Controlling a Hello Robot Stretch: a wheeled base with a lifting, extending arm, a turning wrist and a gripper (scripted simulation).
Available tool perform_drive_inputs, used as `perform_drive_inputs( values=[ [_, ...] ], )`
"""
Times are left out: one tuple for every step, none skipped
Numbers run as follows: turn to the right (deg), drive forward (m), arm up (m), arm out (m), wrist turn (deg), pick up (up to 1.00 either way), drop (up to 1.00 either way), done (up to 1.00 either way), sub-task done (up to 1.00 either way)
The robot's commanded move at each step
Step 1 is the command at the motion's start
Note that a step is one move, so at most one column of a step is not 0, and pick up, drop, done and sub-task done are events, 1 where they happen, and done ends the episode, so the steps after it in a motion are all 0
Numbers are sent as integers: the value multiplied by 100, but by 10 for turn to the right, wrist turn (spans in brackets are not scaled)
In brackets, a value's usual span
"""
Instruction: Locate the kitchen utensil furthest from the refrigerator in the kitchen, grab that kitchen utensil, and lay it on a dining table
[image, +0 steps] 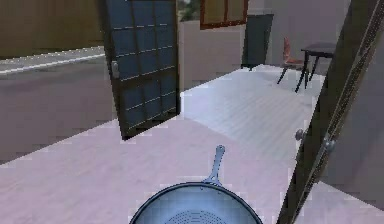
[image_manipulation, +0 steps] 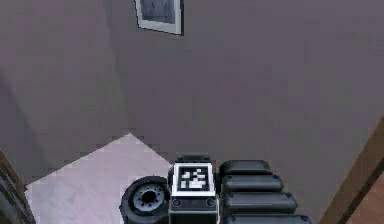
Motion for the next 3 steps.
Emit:
perform_drive_inputs(
  values=[
    [0,95,0,0,0,0,0,0,0],
    [450,0,0,0,0,0,0,0,0],
    [30,0,0,0,0,0,0,0,0]
  ],
)
